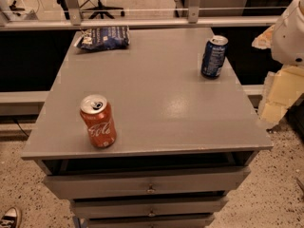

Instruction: Move pepsi can near blue chip bag

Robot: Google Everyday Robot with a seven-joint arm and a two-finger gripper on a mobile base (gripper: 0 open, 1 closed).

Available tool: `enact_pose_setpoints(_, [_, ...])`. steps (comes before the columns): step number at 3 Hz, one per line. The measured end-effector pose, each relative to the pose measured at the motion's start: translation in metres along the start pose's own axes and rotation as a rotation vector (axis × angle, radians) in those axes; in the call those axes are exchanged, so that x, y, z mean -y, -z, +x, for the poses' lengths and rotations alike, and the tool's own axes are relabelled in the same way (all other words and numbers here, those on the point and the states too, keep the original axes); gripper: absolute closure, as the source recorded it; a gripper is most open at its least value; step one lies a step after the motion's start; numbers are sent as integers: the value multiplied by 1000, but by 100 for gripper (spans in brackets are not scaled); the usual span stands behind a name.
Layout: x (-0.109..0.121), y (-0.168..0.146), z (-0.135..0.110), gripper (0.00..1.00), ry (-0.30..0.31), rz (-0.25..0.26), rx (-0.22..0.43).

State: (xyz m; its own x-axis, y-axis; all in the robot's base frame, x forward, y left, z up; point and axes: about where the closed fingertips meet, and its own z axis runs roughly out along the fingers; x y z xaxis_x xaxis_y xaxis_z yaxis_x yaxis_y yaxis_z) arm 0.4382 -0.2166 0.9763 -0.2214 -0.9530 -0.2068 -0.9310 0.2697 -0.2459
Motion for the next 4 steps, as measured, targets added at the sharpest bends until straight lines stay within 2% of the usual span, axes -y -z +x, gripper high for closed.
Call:
enact_pose_setpoints(1, [0, 0, 0, 0, 0, 0, 0])
enact_pose_setpoints(2, [9, -12, 6, 0, -33, 13, 35])
enact_pose_setpoints(3, [38, -49, 24, 0, -132, 49, 87])
enact_pose_setpoints(4, [88, -87, 42, 0, -247, 129, 175])
